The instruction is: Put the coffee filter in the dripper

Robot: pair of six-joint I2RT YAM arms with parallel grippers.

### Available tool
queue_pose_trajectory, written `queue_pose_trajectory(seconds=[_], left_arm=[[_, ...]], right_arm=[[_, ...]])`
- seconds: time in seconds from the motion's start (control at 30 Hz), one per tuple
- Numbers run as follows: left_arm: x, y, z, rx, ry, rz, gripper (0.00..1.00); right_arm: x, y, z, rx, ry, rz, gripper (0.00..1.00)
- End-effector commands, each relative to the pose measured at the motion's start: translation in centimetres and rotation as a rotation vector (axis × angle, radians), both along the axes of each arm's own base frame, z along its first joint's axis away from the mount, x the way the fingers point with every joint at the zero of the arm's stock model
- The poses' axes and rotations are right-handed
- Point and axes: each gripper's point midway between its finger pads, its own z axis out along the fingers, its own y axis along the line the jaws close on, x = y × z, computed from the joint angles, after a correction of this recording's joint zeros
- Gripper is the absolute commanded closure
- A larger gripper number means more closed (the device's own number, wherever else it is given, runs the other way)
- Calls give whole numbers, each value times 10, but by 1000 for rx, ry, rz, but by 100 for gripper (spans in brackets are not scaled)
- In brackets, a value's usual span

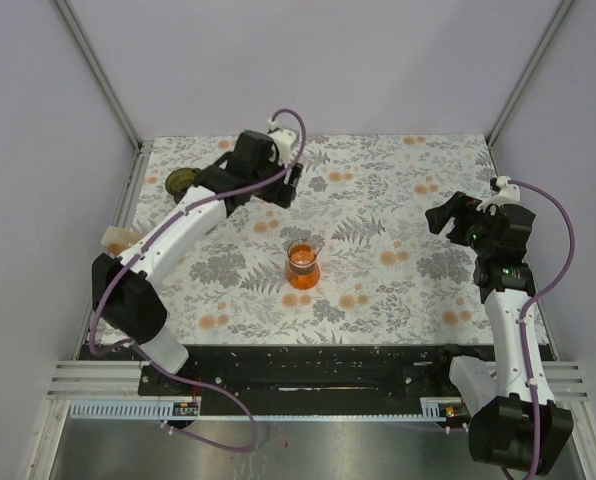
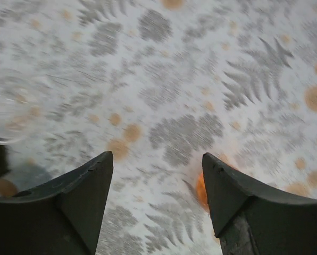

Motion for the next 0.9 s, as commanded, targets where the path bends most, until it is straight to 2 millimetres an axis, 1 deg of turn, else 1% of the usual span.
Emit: queue_pose_trajectory(seconds=[0.0,0.03,0.07,0.1,0.13,0.17,0.2,0.23,0.3,0.4,0.53,0.67,0.73,0.8,0.87], left_arm=[[83,67,11,91,-90,173,31],[99,76,13,114,-104,197,32],[111,87,8,146,-106,222,32],[121,93,2,177,-106,229,32],[130,97,-11,215,-91,225,32],[136,99,-19,255,-86,210,32],[143,104,-32,289,-65,232,32],[151,112,-46,351,-50,245,31],[162,122,-63,419,-23,270,31],[172,129,-84,453,7,283,30],[184,141,-96,514,-8,311,30],[189,145,-108,528,3,310,33],[188,143,-114,518,16,296,44],[184,139,-121,502,39,267,58],[177,132,-126,472,63,225,76]], right_arm=[[1,4,11,-15,-56,25,10],[0,4,12,-17,-58,26,10],[0,4,12,-15,-58,26,10],[0,4,12,-14,-59,27,10],[0,4,12,-16,-61,26,10],[1,4,12,-16,-63,26,10],[0,4,12,-16,-64,25,10],[1,4,12,-16,-63,26,10],[1,4,11,-15,-60,28,10],[1,5,10,-12,-55,30,10],[1,5,10,-12,-58,30,10],[1,5,9,-9,-55,33,10],[1,5,9,-9,-55,33,10],[1,5,8,-11,-52,32,10],[1,5,9,-11,-54,30,10]])
